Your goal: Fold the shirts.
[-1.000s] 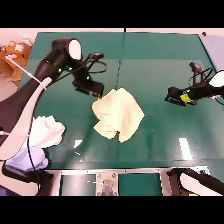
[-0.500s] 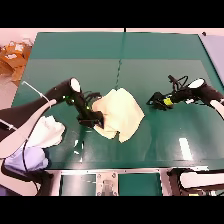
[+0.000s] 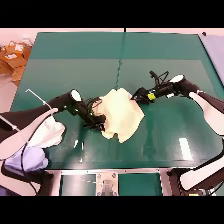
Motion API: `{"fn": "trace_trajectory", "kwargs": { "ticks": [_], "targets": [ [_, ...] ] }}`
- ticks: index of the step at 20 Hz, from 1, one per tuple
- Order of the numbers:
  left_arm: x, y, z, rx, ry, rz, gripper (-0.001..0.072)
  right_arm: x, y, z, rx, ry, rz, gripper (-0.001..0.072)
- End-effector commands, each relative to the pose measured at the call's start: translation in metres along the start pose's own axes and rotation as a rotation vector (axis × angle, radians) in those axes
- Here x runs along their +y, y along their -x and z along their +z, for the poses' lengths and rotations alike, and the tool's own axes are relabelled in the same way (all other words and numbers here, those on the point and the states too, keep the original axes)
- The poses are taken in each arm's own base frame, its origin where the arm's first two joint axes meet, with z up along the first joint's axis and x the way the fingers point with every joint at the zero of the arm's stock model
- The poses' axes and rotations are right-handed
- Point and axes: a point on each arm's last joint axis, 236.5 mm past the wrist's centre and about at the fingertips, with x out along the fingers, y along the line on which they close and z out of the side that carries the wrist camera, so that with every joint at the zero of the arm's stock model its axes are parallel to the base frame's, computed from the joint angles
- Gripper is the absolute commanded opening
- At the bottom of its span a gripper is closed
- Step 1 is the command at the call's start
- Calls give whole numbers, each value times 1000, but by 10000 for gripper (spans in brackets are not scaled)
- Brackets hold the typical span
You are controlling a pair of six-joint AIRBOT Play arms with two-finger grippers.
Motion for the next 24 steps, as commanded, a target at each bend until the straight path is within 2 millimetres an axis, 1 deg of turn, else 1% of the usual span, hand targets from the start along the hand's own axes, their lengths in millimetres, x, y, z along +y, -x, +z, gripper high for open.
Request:
{"fn": "trace_trajectory", "kwargs": {
  "ticks": [1,2,3,4,5,6,7,8,9,10,11,12,13,14,15,16,17,19,20,21,22,23,24],
  "targets": [
    [6,1,3,-18,-23,23,26,22,-21,-2,39,60,19,427],
    [7,4,3,-17,-37,40,26,23,-25,-4,46,64,18,291],
    [10,10,2,-23,-55,71,25,23,-27,-4,45,66,15,149],
    [17,20,2,-41,-63,122,25,24,-25,-2,39,68,16,22],
    [23,37,3,-73,-71,178,25,25,-19,3,30,73,20,19],
    [25,56,6,-122,-75,213,25,28,-9,7,24,78,30,19],
    [20,80,10,-193,-78,221,25,34,7,11,17,92,44,18],
    [12,108,14,-269,-93,217,24,43,26,16,3,111,57,18],
    [-2,142,19,-365,-108,203,24,56,51,21,-23,145,68,18],
    [-19,176,23,-462,-128,188,24,72,77,25,-55,184,75,18],
    [-40,215,24,-569,-173,175,24,91,109,28,-102,239,77,18],
    [-63,249,21,-656,-219,164,24,113,139,29,-158,297,72,18],
    [-89,283,15,-745,-278,154,24,139,173,26,-226,367,63,18],
    [-117,313,5,-824,-332,127,24,166,206,18,-296,440,51,18],
    [-145,343,-9,-900,-391,99,24,192,237,6,-367,508,36,18],
    [-170,372,-26,-970,-449,84,24,218,269,-9,-449,577,18,19],
    [-190,396,-43,-1028,-501,80,24,240,297,-24,-525,634,0,19],
    [-224,436,-79,-1123,-604,79,24,279,346,-62,-671,727,-40,19],
    [-235,450,-99,-1154,-655,90,24,294,367,-80,-742,763,-67,19],
    [-242,457,-113,-1166,-690,101,24,304,384,-94,-806,795,-101,20],
    [-243,460,-122,-1167,-703,115,24,310,400,-103,-871,803,-141,19],
    [-241,459,-126,-1157,-705,132,25,310,410,-107,-915,792,-173,20],
    [-236,455,-126,-1132,-701,149,25,307,413,-108,-929,775,-196,20]
  ]
}}
